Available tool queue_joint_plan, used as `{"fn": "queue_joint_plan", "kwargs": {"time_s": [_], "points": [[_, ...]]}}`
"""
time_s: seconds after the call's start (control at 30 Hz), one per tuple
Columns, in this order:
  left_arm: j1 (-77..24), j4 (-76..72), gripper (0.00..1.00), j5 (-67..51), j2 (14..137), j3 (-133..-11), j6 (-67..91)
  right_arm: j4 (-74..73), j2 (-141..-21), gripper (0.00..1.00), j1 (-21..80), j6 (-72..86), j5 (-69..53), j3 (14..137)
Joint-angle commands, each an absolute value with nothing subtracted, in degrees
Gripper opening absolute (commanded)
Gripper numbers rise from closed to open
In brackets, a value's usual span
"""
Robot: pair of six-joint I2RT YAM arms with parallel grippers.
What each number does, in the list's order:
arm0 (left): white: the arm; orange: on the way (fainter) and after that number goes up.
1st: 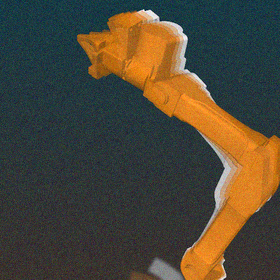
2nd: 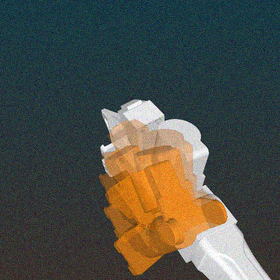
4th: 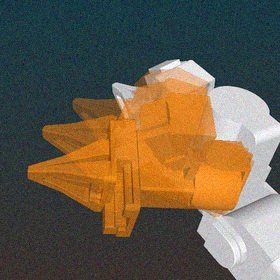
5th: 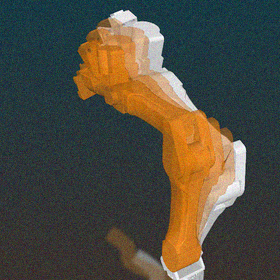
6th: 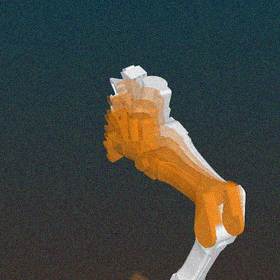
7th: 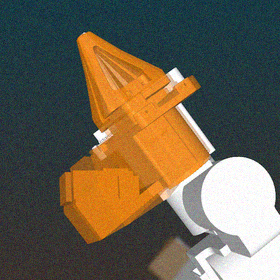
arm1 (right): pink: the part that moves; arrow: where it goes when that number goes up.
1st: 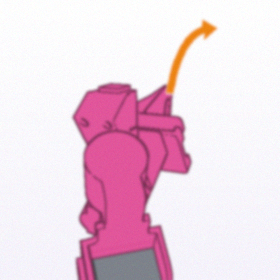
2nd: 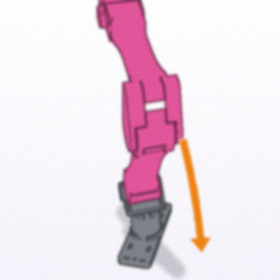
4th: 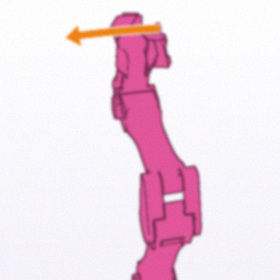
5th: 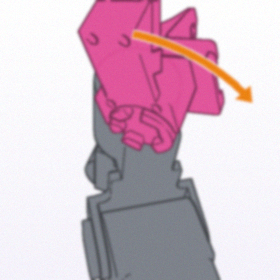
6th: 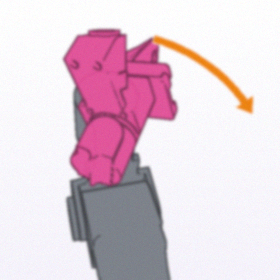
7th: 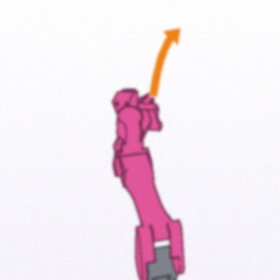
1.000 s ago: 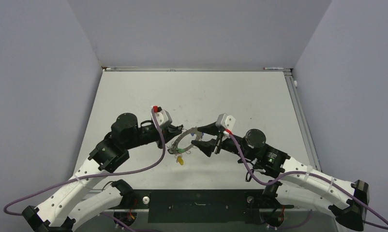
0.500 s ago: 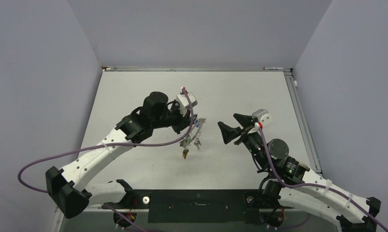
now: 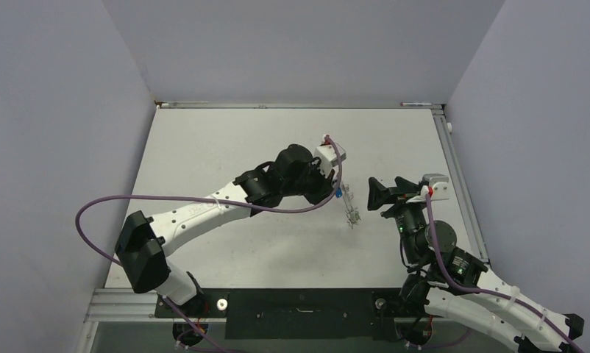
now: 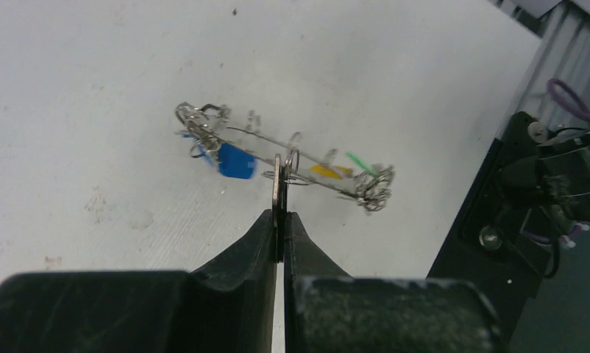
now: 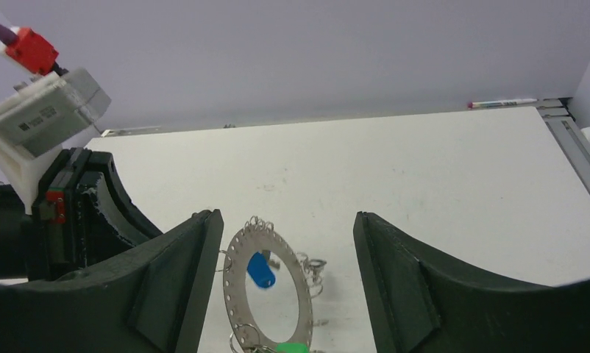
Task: Put the keys on the keyring
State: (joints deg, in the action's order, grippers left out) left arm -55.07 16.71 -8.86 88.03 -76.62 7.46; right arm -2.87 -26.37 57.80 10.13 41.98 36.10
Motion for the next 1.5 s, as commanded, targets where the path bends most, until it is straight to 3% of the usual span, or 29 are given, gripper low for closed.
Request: {"fn": "queue_joint_plan", "kwargs": {"time_s": [0.0, 0.23, 0.73, 0.8, 1.0, 1.2, 1.23, 1.27, 1.47], "points": [[-50.8, 12.8, 0.00, -4.0, 87.1, -68.2, 12.4, -6.5, -26.3, 0.67, 57.7, 12.1, 45.3, 37.3], [-48.7, 12.5, 0.00, -0.5, 85.0, -54.1, 12.3, -6.4, -29.6, 0.67, 57.7, 13.0, 44.0, 37.5], [-49.9, 26.8, 0.02, 12.4, 87.3, -55.1, 11.9, -5.4, -33.2, 0.67, 57.7, 12.9, 41.8, 38.1], [-50.1, 28.1, 0.10, 14.2, 88.0, -55.6, 12.4, -6.1, -33.0, 0.67, 57.7, 13.0, 42.0, 38.2], [-50.2, 32.6, 0.62, 22.5, 86.4, -57.1, 15.3, -7.0, -32.8, 0.77, 57.7, 13.1, 42.1, 38.6], [-50.0, 39.3, 0.69, 32.8, 77.2, -60.9, 16.4, -5.5, -33.0, 0.79, 57.7, 12.6, 41.3, 38.4], [-50.1, 39.7, 0.79, 34.3, 74.7, -61.2, 15.6, -5.1, -33.0, 0.79, 57.7, 12.4, 41.3, 38.4], [-50.1, 39.2, 1.00, 36.0, 72.3, -61.4, 14.3, -4.8, -33.2, 0.79, 57.7, 12.4, 41.5, 38.5], [-50.4, 27.6, 0.96, 39.9, 52.7, -60.5, 5.4, -3.6, -36.0, 0.79, 57.7, 9.9, 40.8, 42.0]]}}
